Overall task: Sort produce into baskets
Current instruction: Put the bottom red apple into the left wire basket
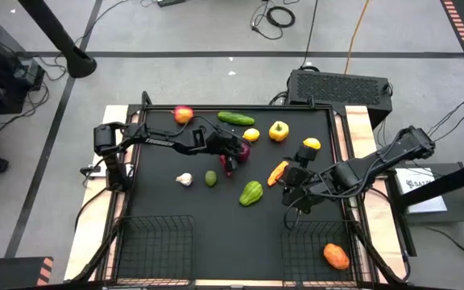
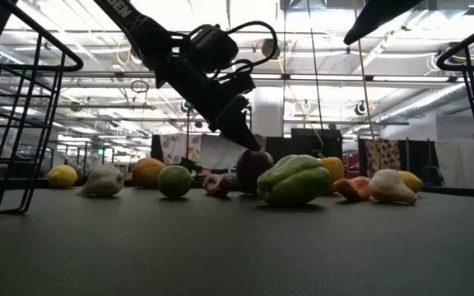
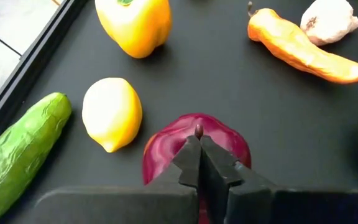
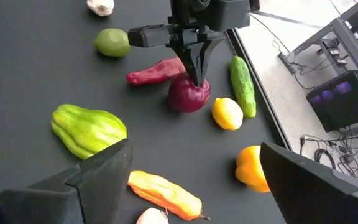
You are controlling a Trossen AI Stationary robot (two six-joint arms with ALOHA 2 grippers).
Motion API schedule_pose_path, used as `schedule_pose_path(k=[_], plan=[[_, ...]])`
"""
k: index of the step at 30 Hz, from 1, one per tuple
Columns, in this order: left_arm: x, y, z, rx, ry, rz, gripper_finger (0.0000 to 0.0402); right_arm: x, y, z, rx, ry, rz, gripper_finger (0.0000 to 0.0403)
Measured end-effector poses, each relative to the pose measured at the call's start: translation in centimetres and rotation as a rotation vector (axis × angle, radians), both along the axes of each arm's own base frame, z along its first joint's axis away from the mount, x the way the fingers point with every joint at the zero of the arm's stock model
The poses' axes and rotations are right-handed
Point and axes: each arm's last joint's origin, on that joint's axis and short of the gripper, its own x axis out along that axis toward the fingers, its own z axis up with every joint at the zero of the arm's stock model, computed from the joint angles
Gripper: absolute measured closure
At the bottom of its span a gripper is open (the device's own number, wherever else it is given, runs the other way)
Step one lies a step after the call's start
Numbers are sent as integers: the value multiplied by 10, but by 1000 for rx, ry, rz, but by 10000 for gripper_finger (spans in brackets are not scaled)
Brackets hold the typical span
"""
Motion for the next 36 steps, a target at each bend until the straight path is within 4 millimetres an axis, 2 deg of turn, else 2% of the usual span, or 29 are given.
schedule_pose_path(k=[6, 15, 18, 24, 36], plan=[[0, 1, 0, 8, -5, 20, 379, 0, 0, 0, 0, 0, 0, 62], [0, 1, 0, 25, -2, 42, 297, 0, 0, 0, 0, 0, 0, 62], [0, 1, 0, 27, -4, 45, 282, 0, 0, 0, 0, 0, 0, 62], [1, 1, 2, 31, -20, 43, 286, 0, 0, 0, 0, 0, -1, 62], [1, 0, 1, 25, -9, 32, 336, 0, 0, 0, 0, 0, -1, 62]])
